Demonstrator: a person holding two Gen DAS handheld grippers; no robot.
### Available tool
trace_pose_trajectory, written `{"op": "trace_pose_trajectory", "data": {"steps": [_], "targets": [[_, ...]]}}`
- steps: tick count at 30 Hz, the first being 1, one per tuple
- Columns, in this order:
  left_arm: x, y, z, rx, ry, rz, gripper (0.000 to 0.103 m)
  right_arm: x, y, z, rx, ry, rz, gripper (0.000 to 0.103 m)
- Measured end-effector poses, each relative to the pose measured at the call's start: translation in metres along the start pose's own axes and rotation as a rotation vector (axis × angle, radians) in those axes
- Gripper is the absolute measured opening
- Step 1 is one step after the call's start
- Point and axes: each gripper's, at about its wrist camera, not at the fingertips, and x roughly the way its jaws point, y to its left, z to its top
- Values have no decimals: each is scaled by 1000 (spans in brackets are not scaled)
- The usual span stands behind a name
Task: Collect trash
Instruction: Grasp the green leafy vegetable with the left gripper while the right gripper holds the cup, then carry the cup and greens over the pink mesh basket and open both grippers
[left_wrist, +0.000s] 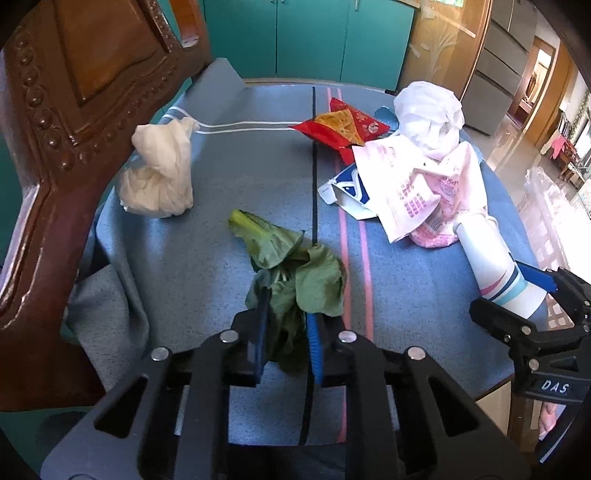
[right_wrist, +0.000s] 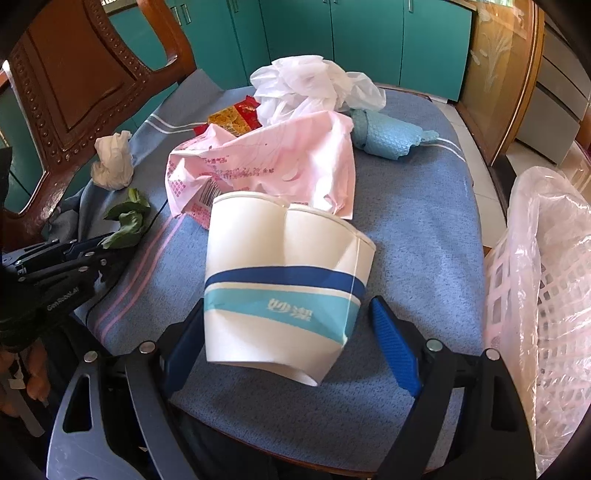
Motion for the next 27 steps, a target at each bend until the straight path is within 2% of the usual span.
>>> {"op": "trace_pose_trajectory", "data": {"steps": [5,8,10,15,16,19,24,27], "targets": [[-5,-3,-3,15,3,10,20,1,-2,2,3,-2,-8,84],[-4,-3,-3,20,9,10,20,0,-1,2,-7,-8,-12,75],[-5,-4,-5,18,11,9,20,0,0,3,-14,-8,-9,75],[-4,-4,-5,9,10,20,38,-2,-1,0,-16,-15,-1,74],[-3,-4,-4,10,9,23,39,-3,-1,-1,-15,-15,-3,74],[1,-5,-3,17,16,25,39,-5,-4,-3,-13,-18,-13,74],[3,-3,-3,18,7,36,22,-6,-7,-3,-2,-20,-26,74],[-3,0,-3,2,-7,29,20,-10,-7,-3,-8,-31,-41,74]]}}
